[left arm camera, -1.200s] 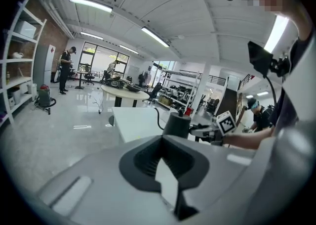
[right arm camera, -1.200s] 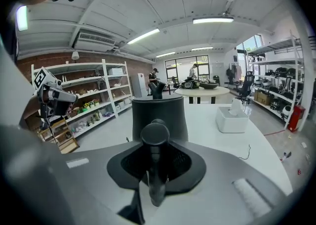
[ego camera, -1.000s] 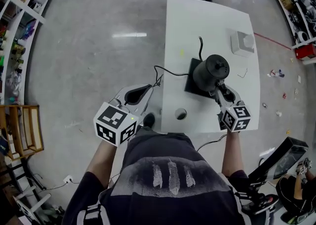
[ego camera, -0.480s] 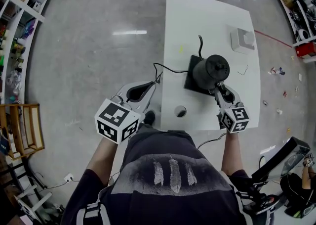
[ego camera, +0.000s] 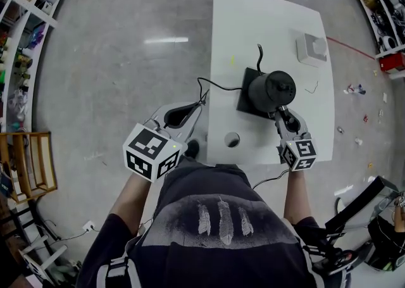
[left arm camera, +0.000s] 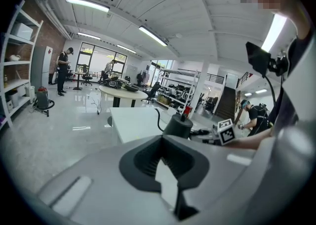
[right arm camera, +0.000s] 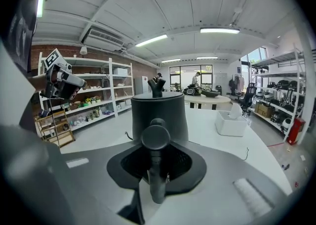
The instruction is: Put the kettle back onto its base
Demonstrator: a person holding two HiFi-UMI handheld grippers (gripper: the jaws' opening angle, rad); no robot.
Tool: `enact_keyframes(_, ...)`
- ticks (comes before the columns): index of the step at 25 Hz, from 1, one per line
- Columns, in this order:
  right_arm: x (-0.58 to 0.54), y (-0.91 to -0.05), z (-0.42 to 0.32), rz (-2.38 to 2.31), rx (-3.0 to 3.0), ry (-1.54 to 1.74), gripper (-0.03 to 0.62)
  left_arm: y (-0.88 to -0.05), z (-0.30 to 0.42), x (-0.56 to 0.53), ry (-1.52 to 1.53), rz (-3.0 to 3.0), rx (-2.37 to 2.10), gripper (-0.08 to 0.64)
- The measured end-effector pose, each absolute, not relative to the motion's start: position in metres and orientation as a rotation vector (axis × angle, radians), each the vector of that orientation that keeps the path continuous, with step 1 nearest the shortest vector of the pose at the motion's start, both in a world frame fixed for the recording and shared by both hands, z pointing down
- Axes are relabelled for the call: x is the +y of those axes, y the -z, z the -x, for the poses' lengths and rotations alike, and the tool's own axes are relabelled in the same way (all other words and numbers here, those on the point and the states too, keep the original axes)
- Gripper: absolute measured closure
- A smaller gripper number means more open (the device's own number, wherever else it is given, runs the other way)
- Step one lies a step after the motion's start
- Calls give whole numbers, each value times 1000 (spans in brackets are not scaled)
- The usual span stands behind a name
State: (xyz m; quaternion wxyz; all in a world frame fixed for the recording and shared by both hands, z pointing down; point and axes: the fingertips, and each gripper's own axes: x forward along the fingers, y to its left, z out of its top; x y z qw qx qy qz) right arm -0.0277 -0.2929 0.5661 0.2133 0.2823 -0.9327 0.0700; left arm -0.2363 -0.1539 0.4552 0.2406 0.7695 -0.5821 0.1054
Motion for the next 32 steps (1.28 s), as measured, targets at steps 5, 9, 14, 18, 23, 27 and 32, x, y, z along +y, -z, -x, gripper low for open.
enact_keyframes(5, -298, -564, 29, -772, -2592, -199, 526, -455, 237, -153, -293, -2104, -1601, 560)
enact_keyframes(9, -300, -563, 32, -757, -2592, -190, 526, -457, 239, -151, -298, -2095, -1602, 560)
enact_keyframes(14, -302, -562, 38, -719, -2586, -171, 526, -456, 241, -152, -297, -2091, -1607, 560)
enact_keyframes(18, -297, -563, 35, -727, -2588, -171, 526, -456, 241, -150, -295, -2092, -1607, 560)
enact_keyframes(23, -293, -571, 31, -752, -2567, -205, 526, -454, 243, -150, -304, -2091, -1607, 560)
enact_keyframes(27, -294, -569, 31, -776, -2581, -201, 525, -455, 245, -155, -312, -2107, -1579, 560)
enact_keyframes(32, -298, -574, 37, -767, -2595, -195, 523, -458, 245, -159, -303, -2105, -1579, 560)
